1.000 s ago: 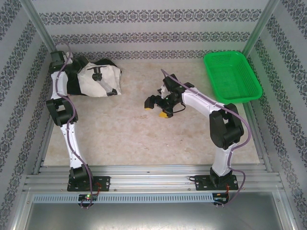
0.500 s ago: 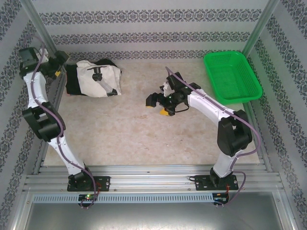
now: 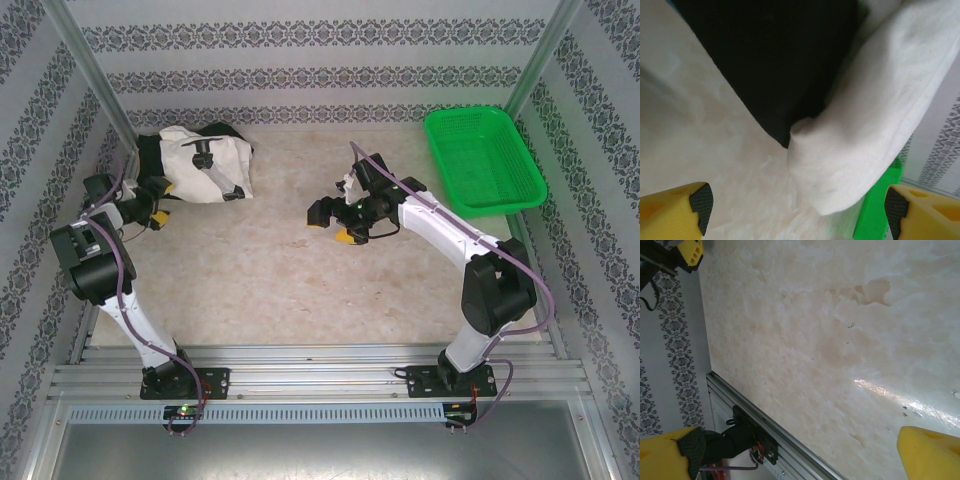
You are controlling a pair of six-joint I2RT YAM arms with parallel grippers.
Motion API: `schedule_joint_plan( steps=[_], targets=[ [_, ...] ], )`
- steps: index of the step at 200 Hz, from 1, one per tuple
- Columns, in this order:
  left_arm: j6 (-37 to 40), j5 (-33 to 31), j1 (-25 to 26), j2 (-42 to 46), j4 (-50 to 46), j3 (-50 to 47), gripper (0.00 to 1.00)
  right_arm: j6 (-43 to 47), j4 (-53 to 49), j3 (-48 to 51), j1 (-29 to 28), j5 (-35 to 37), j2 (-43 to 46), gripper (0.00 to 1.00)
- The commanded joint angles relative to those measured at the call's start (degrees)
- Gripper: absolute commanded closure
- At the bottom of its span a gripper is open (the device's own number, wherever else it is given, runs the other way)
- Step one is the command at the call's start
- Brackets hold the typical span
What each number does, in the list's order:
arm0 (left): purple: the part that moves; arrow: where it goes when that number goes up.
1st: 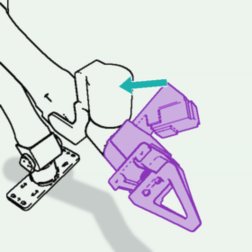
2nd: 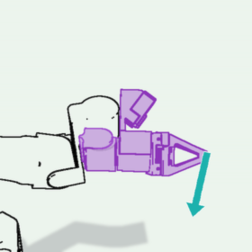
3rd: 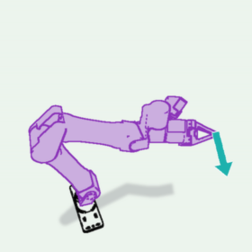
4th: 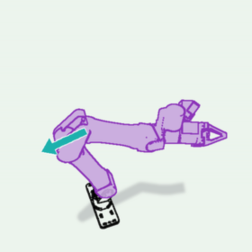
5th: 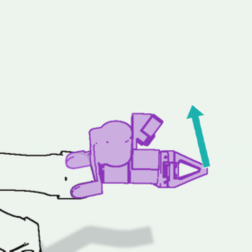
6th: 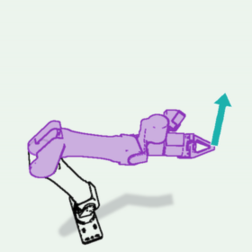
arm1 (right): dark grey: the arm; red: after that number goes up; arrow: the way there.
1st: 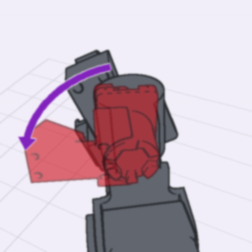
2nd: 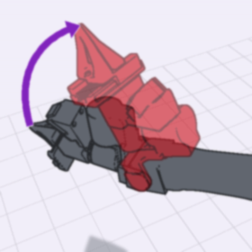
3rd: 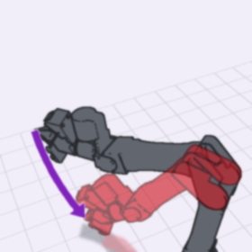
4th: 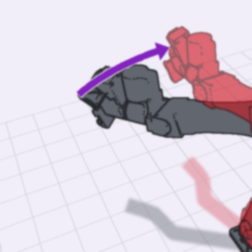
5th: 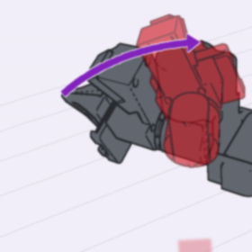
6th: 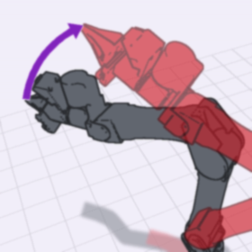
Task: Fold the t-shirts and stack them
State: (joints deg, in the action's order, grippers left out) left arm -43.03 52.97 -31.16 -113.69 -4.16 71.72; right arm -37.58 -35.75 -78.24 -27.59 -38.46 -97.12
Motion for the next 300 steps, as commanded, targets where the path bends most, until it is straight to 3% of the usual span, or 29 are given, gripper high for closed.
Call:
schedule_joint_plan(
  steps=[1,68,124,160,187,222,256,300],
  targets=[
    [-9.8,2.3,-0.1,-2.2,20.4,-3.6,0.12,0.1,1.0,0.7,0.1,-0.9,1.2,0.02],
    [-23.9,3.1,2.4,-9.2,43.1,-5.1,0.15,-0.7,1.8,0.6,-0.3,-0.7,0.6,0.02],
    [-29.5,4.3,4.9,-10.3,49.8,-4.6,0.22,-1.1,2.0,0.7,-0.8,-0.6,0.2,0.02],
    [-29.7,5.1,4.9,-10.2,50.7,-5.6,0.35,-0.9,1.9,1.4,-0.7,-0.5,0.5,0.02],
    [-30.6,5.1,4.9,-9.5,51.6,-4.9,0.57,-0.9,1.8,1.6,-0.8,-0.5,0.8,0.02],
    [-22.2,4.5,4.9,-5.0,38.5,-0.3,0.86,-0.6,1.6,1.6,-0.7,-0.5,1.1,0.02],
    [-7.6,1.6,4.9,-0.7,17.6,6.3,0.9,-0.6,1.9,1.6,-0.7,-0.9,0.9,0.02],
    [0.6,-2.2,4.7,1.0,5.4,12.4,0.91,-0.4,2.0,1.8,-0.5,-1.1,0.9,0.02]
  ],
)
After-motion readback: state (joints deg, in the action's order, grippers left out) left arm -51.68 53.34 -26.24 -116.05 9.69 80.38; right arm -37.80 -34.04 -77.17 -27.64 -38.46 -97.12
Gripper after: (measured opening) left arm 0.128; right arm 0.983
